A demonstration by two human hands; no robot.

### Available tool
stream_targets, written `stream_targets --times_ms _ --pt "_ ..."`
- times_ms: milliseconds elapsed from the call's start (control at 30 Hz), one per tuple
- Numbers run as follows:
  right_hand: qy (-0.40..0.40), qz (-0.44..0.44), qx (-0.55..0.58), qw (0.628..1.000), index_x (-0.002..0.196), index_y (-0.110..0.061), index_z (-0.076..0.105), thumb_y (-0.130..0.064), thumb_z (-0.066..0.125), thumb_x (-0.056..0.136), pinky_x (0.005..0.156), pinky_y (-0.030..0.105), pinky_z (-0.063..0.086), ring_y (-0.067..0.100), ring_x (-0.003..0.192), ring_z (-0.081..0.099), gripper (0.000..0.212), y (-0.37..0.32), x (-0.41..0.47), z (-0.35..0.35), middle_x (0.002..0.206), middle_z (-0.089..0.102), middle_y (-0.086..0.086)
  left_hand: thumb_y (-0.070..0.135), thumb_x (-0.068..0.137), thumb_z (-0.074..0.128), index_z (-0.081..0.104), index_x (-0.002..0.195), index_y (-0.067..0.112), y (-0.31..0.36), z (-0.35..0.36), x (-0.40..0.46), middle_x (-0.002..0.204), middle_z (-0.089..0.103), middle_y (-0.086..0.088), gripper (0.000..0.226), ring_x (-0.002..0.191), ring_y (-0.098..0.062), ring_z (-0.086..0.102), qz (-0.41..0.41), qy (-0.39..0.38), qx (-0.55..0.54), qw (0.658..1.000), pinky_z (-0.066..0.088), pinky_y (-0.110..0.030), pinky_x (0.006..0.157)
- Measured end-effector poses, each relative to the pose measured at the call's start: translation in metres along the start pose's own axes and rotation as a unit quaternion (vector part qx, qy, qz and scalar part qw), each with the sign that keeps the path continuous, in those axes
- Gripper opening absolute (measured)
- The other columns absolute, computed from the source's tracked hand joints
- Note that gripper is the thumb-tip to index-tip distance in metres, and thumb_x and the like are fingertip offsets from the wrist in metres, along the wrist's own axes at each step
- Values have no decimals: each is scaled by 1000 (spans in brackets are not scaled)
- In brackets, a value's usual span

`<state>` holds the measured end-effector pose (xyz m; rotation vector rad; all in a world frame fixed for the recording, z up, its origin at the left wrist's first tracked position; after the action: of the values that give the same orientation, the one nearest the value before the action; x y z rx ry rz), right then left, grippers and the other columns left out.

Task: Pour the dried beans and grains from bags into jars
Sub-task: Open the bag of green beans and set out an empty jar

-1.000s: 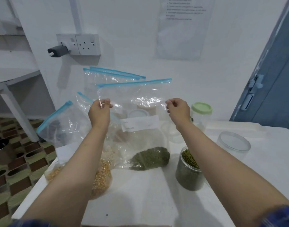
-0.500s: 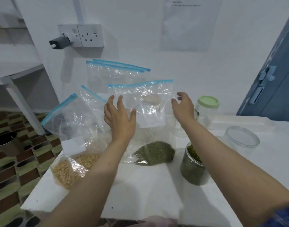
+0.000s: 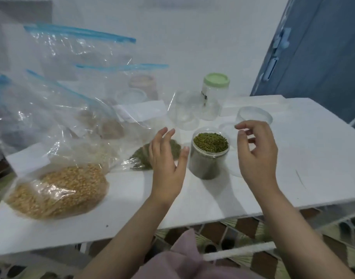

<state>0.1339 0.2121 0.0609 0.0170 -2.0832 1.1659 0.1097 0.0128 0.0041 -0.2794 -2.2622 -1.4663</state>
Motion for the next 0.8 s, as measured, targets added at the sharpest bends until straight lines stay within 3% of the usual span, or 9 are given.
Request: stream_targets --times_ms 133,267,333,400,500,567,700,800 --pt "-37 65 -45 996 100 -22 63 -3 51 95 73 7 40 -3 90 55 23 51 -2 -30 104 60 -8 51 95 45 25 150 31 4 39 -11 155 22 12 62 145 -2 20 -71 -55 -98 991 23 -34 121" --pt "-163 105 -105 975 106 -21 67 -6 50 97 72 2 38 -1 89 56 24 102 12 -40 106 63 -9 52 93 41 27 146 36 5 72 -7 147 30 22 57 135 17 24 -126 -39 -180 975 24 -20 113" --pt "-224 105 -129 960 112 -19 69 -8 51 98 78 6 40 1 91 56 25 122 19 -40 112 65 -7 49 94 40 31 147 29 6 83 -5 146 33 21 57 132 20 26 -136 -5 -189 973 24 -14 110" --pt "-289 98 -144 941 117 -18 68 -10 54 98 90 18 43 10 104 57 25 140 22 -37 120 64 -3 43 101 40 32 148 22 4 90 -5 149 36 13 53 136 13 29 -137 25 -200 970 26 -11 111" --pt "-373 68 -152 913 128 -18 62 -26 60 97 99 20 35 16 123 52 32 158 19 -30 131 58 -1 36 99 40 38 143 27 2 97 -5 145 43 10 44 137 -1 36 -130 70 -191 970 28 -25 115" --pt "-412 69 -153 895 138 -23 53 -44 64 92 107 25 32 15 132 44 52 166 15 -26 141 48 -3 36 97 41 42 134 39 1 99 -3 139 47 15 37 135 -4 40 -142 94 -189 967 29 -35 117" --pt "-425 39 -181 886 151 -33 33 -66 67 80 116 41 27 18 142 31 85 172 10 -22 154 35 -4 40 95 42 45 126 46 0 99 -3 138 50 10 32 132 -13 46 -146 103 -186 966 31 -48 116" --pt "-457 19 -190 869 155 -37 16 -75 65 73 115 42 19 17 146 21 104 172 8 -17 160 26 -7 49 92 42 44 127 47 -1 98 -4 140 50 9 35 134 -15 45 -145 106 -173 968 30 -50 116"
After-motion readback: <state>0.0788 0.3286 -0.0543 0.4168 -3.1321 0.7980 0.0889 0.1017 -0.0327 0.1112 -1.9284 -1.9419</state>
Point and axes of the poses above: each hand's wrist, its own x-axis towards the middle knuckle, its own z-axis out of the palm, y = z × x, the point moved 4 cm from there along x, towards the middle knuckle
